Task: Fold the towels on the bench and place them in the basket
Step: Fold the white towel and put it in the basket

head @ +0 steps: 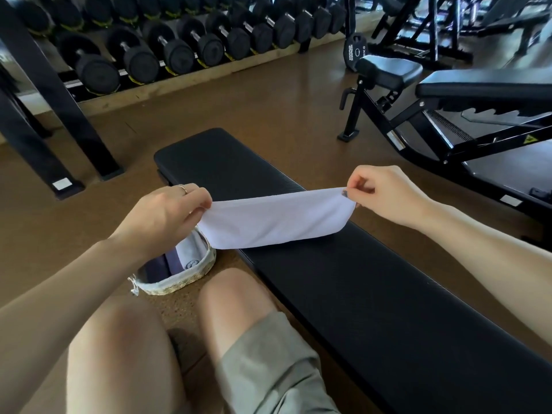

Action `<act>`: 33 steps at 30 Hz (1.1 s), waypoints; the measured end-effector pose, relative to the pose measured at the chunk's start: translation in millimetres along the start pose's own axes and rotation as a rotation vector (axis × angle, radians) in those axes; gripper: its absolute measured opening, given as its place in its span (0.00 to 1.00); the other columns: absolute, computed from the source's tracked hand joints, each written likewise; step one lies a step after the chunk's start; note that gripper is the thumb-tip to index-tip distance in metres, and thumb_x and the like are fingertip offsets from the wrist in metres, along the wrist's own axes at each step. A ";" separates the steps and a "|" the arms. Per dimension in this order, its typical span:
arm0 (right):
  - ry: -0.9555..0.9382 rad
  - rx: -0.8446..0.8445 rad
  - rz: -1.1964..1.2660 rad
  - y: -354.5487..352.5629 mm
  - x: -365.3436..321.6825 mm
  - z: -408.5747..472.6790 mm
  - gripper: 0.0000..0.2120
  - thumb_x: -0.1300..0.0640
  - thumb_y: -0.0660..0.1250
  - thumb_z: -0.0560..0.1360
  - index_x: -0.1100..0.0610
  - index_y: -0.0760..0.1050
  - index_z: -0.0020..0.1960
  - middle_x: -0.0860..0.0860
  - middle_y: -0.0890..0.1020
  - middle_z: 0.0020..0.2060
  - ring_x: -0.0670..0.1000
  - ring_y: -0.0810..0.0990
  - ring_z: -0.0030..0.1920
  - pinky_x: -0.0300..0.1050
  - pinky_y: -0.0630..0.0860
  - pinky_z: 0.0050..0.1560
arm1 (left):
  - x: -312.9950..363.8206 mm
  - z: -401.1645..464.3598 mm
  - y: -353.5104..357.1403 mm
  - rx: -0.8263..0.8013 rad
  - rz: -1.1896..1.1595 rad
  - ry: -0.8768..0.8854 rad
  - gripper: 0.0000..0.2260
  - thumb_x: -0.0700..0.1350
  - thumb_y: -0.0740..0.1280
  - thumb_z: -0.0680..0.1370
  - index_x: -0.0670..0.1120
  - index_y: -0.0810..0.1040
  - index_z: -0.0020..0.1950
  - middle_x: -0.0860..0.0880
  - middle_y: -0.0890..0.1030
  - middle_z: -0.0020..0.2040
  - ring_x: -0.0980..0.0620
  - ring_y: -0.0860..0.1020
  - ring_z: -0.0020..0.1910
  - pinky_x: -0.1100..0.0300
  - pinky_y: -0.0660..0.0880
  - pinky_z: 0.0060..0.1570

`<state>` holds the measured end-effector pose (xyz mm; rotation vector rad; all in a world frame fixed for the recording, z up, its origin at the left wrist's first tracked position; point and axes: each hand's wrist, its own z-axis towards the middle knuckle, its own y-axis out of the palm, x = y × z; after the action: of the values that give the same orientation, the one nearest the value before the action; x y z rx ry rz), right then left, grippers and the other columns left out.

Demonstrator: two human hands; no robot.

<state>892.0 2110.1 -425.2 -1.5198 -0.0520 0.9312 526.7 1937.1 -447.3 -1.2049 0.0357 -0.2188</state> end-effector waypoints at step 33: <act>-0.127 0.313 -0.383 -14.7 -43.8 34.4 0.09 0.62 0.59 0.82 0.59 0.78 0.50 0.53 0.77 0.46 0.55 0.78 0.44 0.47 0.72 0.44 | 3.1 27.4 -38.6 0.242 0.112 -0.174 0.08 0.43 0.64 0.83 0.47 0.82 0.57 0.48 0.83 0.49 0.42 0.80 0.46 0.50 0.75 0.40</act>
<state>850.3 2117.6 -386.2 -1.1097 -0.2678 0.6879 527.9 1948.7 -401.3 -0.9735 -0.0733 -0.0182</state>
